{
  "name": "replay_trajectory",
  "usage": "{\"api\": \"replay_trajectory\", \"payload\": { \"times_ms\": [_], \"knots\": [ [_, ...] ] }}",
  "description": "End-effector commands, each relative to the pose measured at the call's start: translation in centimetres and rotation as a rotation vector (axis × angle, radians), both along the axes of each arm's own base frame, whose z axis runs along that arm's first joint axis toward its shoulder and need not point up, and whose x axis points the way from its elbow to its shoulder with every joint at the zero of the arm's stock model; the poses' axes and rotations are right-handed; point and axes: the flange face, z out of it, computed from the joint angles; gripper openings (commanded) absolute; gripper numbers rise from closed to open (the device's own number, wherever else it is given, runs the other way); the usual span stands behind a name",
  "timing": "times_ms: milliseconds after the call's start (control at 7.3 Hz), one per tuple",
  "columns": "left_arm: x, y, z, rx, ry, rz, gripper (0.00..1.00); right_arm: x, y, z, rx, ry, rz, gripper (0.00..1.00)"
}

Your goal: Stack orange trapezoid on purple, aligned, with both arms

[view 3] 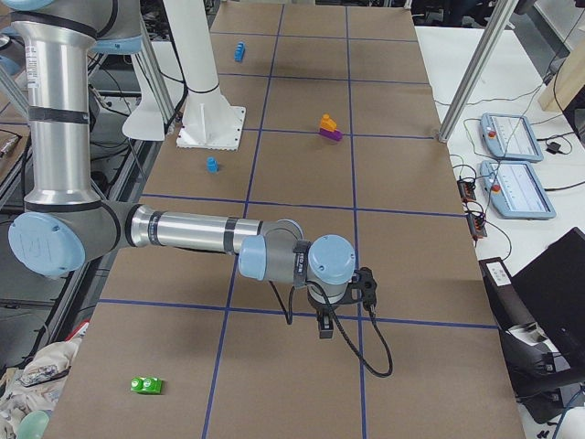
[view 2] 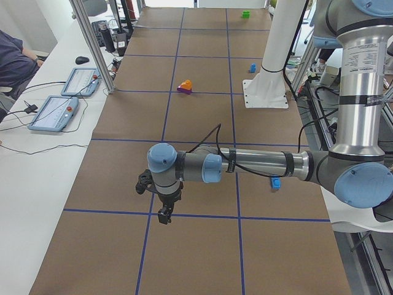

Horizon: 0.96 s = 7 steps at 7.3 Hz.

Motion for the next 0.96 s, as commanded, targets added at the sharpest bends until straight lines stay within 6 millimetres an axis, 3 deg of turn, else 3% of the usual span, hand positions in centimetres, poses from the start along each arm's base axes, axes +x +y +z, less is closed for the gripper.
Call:
{"api": "replay_trajectory", "payload": {
  "times_ms": [0,411,685,822],
  "knots": [
    [0.0,0.0,0.0,-0.001,0.001,0.0,1.0,0.0,0.3,0.2,-0.007,-0.002,0.002,1.0],
    [0.0,0.0,0.0,-0.001,0.001,0.0,1.0,0.0,0.4,-1.2,0.011,0.0,0.011,1.0],
    [-0.1,-0.2,-0.3,0.007,0.001,-0.004,1.0,-0.3,3.0,-1.7,0.016,-0.001,0.01,1.0],
    [-0.1,-0.2,-0.3,0.008,0.001,-0.003,1.0,-0.4,3.0,-1.5,0.013,-0.005,0.008,1.0]
  ]
}}
